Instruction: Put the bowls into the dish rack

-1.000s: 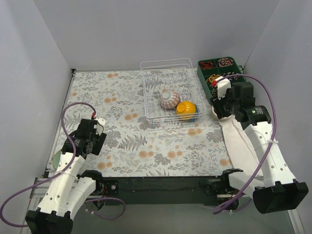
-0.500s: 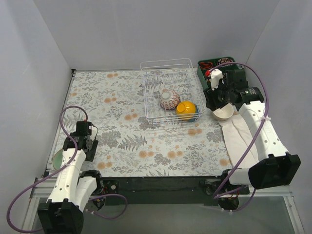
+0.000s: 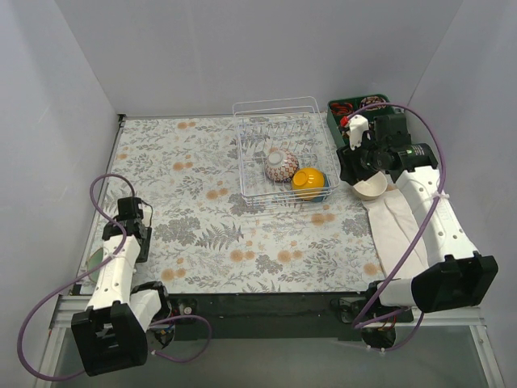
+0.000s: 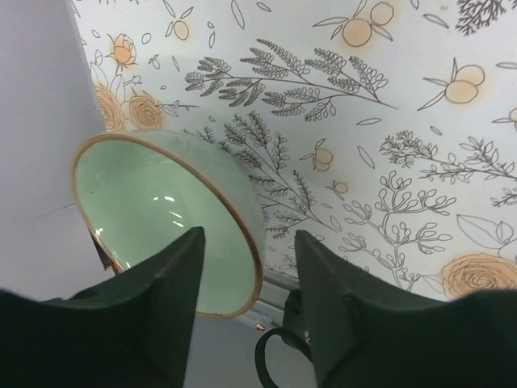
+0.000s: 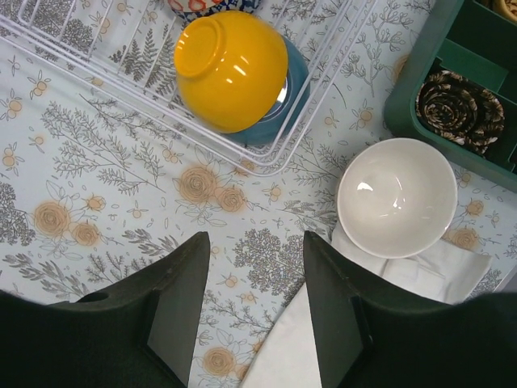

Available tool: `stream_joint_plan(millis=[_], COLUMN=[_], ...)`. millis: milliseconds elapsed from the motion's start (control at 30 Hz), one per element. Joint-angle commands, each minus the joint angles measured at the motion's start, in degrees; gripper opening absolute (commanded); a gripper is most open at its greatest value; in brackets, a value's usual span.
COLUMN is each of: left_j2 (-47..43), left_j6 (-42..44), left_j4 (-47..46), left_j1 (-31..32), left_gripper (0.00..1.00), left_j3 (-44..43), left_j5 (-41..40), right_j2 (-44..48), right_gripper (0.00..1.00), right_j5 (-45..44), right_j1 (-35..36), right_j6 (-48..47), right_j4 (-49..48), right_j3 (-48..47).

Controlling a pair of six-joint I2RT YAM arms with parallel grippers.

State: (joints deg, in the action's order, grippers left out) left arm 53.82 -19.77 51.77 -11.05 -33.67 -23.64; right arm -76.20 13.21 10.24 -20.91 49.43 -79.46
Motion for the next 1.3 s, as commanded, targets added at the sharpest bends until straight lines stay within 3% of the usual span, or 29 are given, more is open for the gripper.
stream_joint_plan(millis=[0, 33, 167, 333, 567, 733, 800, 833, 900, 967, 1133, 1233, 1267], left_j2=[1.5, 1.6, 3.3, 4.3, 5.8, 13.2, 15.1, 15.7, 17.4, 19.2, 23.4, 25.0, 25.5], left_j6=[0.1, 0.1, 0.1, -1.1, 3.7, 5.7, 5.4, 4.9, 3.1, 1.0, -9.8, -21.6, -29.9], left_j4=[-1.9, -1.7, -0.3, 4.4, 18.5, 23.1, 22.5, 21.8, 18.2, 13.7, -2.9, -21.6, -32.8], left_j1=[-0.6, -0.7, -0.7, -0.7, -0.7, -0.6, -0.8, -0.6, -0.7, -0.3, 5.9, 10.2, 12.3], left_gripper=[0.44, 0.40, 0.00, 0.00, 0.00, 0.00, 0.00, 0.00, 0.00, 0.00, 0.00, 0.00, 0.00], left_j3=[-1.5, -1.7, -2.1, -5.6, -27.9, -43.2, -48.8, -50.0, -51.3, -51.6, -51.4, -47.3, -46.1], left_j5=[2.6, 3.2, 4.6, 8.1, 23.5, 44.2, 51.4, 58.6, 66.5, 78.4, 92.5, 97.0, 98.2], right_j2=[3.7, 4.1, 5.5, 6.1, 7.2, 6.9, 6.4, 6.2, 5.4, 4.8, 3.2, 0.8, -0.8], right_gripper=[0.58, 0.58, 0.58, 0.58, 0.58, 0.63, 0.66, 0.73, 0.82, 0.84, 0.89, 0.91, 0.91], right_j5=[-0.3, -0.5, -1.3, -2.4, -3.6, -0.8, 4.7, 9.4, 15.7, 22.3, 33.5, 43.0, 46.0], right_j1=[-0.1, 0.0, 0.0, -0.1, -0.5, -1.2, -1.7, -1.9, -2.7, -3.2, -5.8, -9.4, -12.2], right_j6=[0.7, 0.7, 0.6, 0.1, -0.1, -0.3, 0.9, 1.8, 3.8, 4.8, 9.5, 15.3, 20.4], right_j4=[-0.7, -0.9, -1.4, -1.8, -1.6, 1.5, 2.5, 3.2, 3.8, 4.2, 2.3, -2.6, -4.6], right_j3=[1.2, 1.7, 3.3, 3.5, 3.1, -0.9, -4.4, -5.8, -8.2, -8.8, -7.3, -4.8, -2.5])
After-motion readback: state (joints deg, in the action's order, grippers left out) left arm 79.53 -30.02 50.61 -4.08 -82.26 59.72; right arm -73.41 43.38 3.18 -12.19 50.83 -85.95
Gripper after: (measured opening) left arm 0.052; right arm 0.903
